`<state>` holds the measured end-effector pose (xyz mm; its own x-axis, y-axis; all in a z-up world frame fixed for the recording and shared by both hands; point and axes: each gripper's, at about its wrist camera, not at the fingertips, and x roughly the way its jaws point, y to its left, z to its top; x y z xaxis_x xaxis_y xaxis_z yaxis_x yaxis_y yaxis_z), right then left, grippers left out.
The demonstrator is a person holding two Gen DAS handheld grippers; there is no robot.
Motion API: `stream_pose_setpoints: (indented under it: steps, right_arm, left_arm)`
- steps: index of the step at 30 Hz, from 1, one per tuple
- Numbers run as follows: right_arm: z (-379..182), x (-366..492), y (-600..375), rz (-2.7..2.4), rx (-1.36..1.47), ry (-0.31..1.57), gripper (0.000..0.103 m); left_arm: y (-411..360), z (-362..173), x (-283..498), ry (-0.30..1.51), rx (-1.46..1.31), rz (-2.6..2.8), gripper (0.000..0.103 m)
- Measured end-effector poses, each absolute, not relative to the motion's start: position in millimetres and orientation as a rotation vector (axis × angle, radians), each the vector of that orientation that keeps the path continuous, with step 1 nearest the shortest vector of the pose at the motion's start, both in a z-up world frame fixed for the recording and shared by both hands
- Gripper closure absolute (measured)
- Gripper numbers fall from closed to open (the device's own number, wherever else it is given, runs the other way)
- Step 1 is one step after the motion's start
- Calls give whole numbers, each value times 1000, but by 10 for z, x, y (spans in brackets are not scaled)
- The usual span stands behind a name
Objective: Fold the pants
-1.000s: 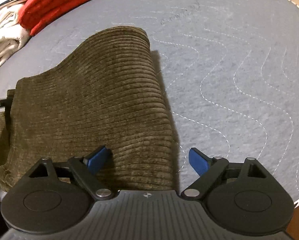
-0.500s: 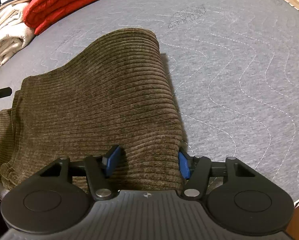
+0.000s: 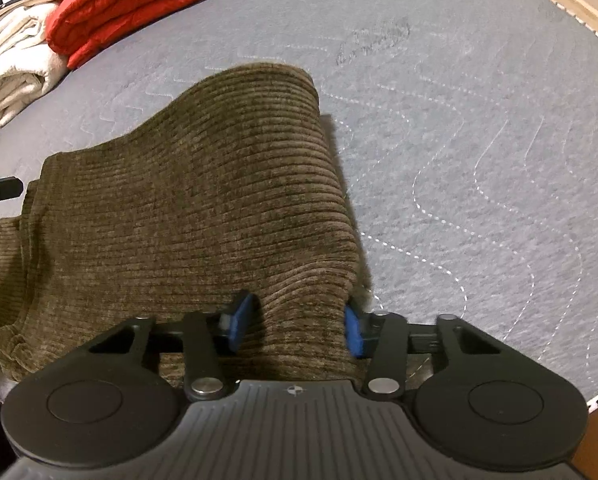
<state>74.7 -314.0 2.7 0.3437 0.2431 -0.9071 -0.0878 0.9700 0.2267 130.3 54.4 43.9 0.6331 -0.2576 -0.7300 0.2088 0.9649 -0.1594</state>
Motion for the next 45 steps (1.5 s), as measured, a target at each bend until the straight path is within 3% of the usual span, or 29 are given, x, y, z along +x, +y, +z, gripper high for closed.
stream_pose_setpoints:
  steps: [3, 10, 17, 24, 25, 26, 27, 28, 34, 37, 40, 42, 43, 45]
  right_arm:
    - [114, 707, -3044, 213, 94, 1168, 70]
    - [679, 367, -2451, 284, -162, 951, 81]
    - [1088, -235, -1424, 505, -446, 725, 83]
    - [1205, -560, -718, 689, -552, 617, 85]
    - [1214, -585, -645, 718, -552, 603, 87]
    - [1228, -610, -574, 763, -549, 592, 100]
    - [1265, -639, -529, 821, -533, 582, 103]
    - [1297, -661, -460, 876, -514, 570, 103]
    - [1303, -374, -316, 972, -402, 610, 103]
    - [1307, -73, -413, 908, -302, 648, 100]
    - [1233, 301, -670, 774, -195, 699, 90]
    - [1181, 500, -866, 685, -130, 729, 77]
    - [1123, 546, -955, 650, -105, 743, 66]
    - [1050, 639, -1094, 601, -75, 776, 56]
  left_arm:
    - [551, 476, 1280, 849, -104, -295, 28]
    - [513, 644, 1179, 839, -215, -398, 21]
    - [441, 881, 1030, 785, -358, -596, 15]
    - [581, 858, 951, 818, -363, -553, 12]
    - [650, 813, 949, 833, -356, -506, 16]
    - [718, 781, 943, 844, -353, -468, 44]
    - [808, 731, 952, 869, -348, -423, 91]
    - [900, 686, 960, 889, -346, -378, 103]
    - [1648, 604, 808, 866, -409, -246, 103]
    - [1880, 602, 716, 848, -469, -314, 100]
    - [1885, 566, 745, 852, -497, -338, 72]
    - [1788, 540, 811, 864, -511, -384, 64]
    - [1737, 522, 842, 870, -510, -412, 59]
    - [1543, 518, 918, 880, -497, -460, 29]
